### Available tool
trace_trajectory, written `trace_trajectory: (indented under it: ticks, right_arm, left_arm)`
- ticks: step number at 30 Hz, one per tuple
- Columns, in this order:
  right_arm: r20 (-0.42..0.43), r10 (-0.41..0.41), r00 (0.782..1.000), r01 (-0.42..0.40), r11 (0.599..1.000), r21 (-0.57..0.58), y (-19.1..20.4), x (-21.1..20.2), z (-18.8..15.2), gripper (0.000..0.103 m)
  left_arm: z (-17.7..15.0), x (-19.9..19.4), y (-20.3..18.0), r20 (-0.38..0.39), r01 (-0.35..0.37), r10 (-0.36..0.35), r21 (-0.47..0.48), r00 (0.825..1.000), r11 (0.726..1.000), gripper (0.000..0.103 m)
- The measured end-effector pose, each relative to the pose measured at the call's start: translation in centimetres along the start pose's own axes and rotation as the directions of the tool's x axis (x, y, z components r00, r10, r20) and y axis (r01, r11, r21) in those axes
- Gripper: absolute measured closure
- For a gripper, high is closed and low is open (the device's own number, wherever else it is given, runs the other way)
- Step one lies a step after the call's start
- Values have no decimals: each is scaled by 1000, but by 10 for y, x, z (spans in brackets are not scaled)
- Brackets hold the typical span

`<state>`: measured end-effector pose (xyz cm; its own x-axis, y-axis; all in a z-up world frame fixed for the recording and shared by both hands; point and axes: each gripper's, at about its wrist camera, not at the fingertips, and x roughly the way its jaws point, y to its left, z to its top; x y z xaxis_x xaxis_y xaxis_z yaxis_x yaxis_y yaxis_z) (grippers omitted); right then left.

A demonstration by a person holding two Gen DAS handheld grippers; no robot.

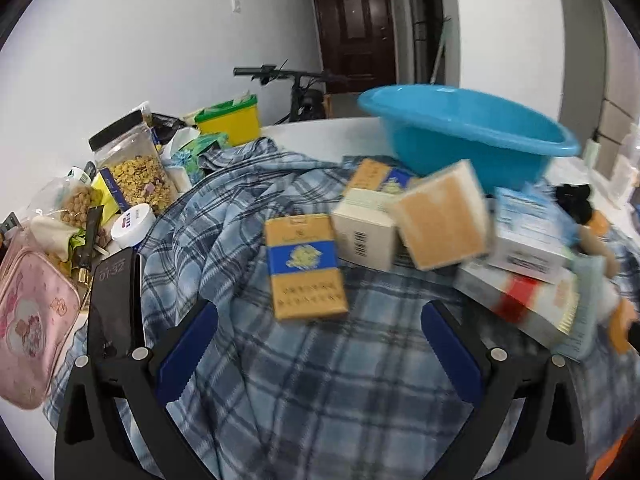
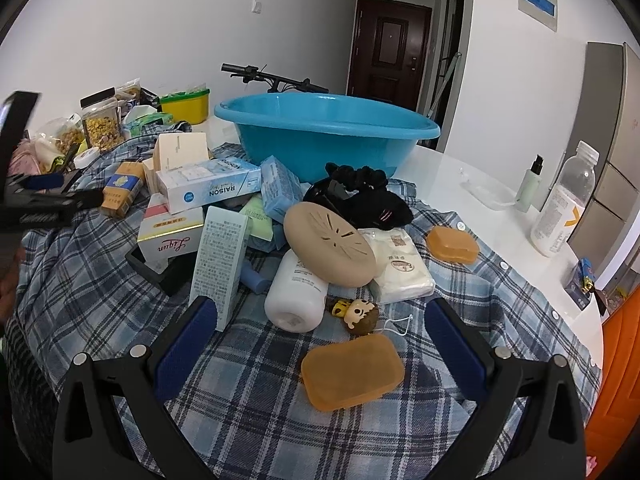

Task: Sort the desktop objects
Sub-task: 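Reach the left tool toward the gold-and-blue cigarette pack, then grasp the cigarette pack with the left tool while the right tool grasps the pale medicine box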

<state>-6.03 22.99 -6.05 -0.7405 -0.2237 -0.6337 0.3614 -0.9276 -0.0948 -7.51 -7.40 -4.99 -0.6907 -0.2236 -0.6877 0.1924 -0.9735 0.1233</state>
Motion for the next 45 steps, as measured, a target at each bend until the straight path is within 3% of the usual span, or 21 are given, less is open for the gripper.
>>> trace_trajectory:
  ticks: [4,9,11,12,19,32,37,42,43,45]
  right_arm:
    - [-8,5,1000,-5,1000,2,-3,3,-2,0]
    - [-11,13,1000,-13,1000,-1,-3,7,-4,0]
    - [-13,15,1000,-15,1000,-5,-2,7,-4,0]
    - [-13,15,1000,-15,1000,-9,-1,7,-5,0]
    - [-13,18,1000,-18,1000,-18,1,8,-5,0]
    - [0,12,1000,-12,1000,-17,2,2,-1,0]
    - [17,70,997,-71,997,37,-2,2,5,0]
    - [11,120,993,-120,993,-7,23,14,14,0]
    - [2,133,991,-133,991,-14,28,18,16,1]
    - [-24,158,987,-158,987,-18,36,29,19,14]
  left_arm:
    - [9,34,12,-51,-31,30,-9,998,999,1]
    - [12,62,18,-95,6,-8,-21,995,1000,23]
    - [11,72,19,-118,6,-8,-18,993,1000,35]
    - [10,76,18,-135,17,-20,-23,991,1000,46]
    - [8,59,29,-72,127,-132,-76,989,989,48]
    - [3,0,19,28,212,-211,-64,977,975,48]
    - [-3,-18,11,56,233,-230,-48,972,971,48]
    - [-5,-30,12,80,234,-231,-36,970,972,48]
    - [-5,-31,14,83,233,-229,-39,970,972,48]
    - [-5,-33,18,88,242,-237,-47,967,969,48]
